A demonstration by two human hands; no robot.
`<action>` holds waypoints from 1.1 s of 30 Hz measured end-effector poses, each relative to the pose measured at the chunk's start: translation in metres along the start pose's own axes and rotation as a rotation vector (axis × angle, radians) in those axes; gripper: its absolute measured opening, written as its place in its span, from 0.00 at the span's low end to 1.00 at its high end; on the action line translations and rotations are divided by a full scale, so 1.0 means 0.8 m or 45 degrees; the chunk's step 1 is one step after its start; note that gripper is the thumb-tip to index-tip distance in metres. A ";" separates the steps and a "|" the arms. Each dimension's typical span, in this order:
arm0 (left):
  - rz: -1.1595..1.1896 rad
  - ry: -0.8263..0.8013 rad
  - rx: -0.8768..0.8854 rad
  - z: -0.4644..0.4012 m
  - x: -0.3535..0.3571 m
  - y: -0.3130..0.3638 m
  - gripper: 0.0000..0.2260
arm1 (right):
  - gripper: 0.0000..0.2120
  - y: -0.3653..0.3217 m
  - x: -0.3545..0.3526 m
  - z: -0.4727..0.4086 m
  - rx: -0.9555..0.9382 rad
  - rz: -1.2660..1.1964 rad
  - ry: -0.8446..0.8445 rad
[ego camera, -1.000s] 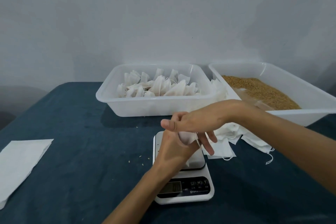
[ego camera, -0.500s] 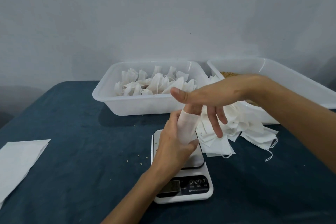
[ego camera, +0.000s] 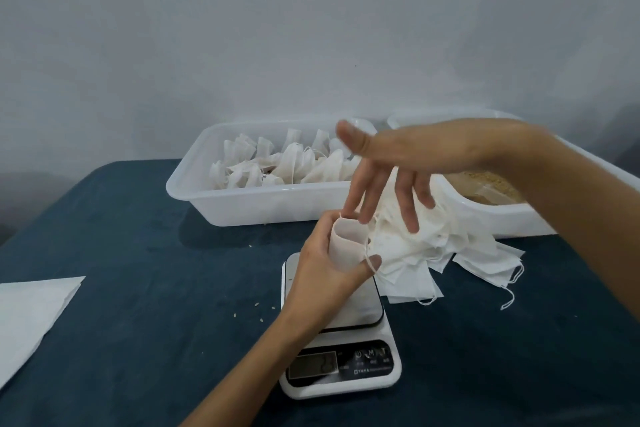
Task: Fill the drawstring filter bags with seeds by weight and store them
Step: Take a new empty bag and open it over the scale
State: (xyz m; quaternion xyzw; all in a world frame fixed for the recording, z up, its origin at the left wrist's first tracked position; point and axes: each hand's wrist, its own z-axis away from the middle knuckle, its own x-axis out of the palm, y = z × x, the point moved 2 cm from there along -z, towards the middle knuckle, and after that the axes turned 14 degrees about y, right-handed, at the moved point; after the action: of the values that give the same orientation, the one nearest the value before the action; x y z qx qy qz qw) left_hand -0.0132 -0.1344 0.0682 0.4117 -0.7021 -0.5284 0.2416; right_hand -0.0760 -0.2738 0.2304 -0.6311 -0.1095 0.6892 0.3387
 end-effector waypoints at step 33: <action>0.169 0.009 -0.072 -0.003 -0.011 0.002 0.17 | 0.08 0.358 -0.092 -0.002 0.659 1.494 0.665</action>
State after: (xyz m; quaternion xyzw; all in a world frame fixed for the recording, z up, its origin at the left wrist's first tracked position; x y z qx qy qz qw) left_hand -0.0072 -0.1283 0.0709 0.3590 -0.7117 -0.5296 0.2901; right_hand -0.1705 -0.5327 0.1226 -0.6303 0.5030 0.5879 0.0648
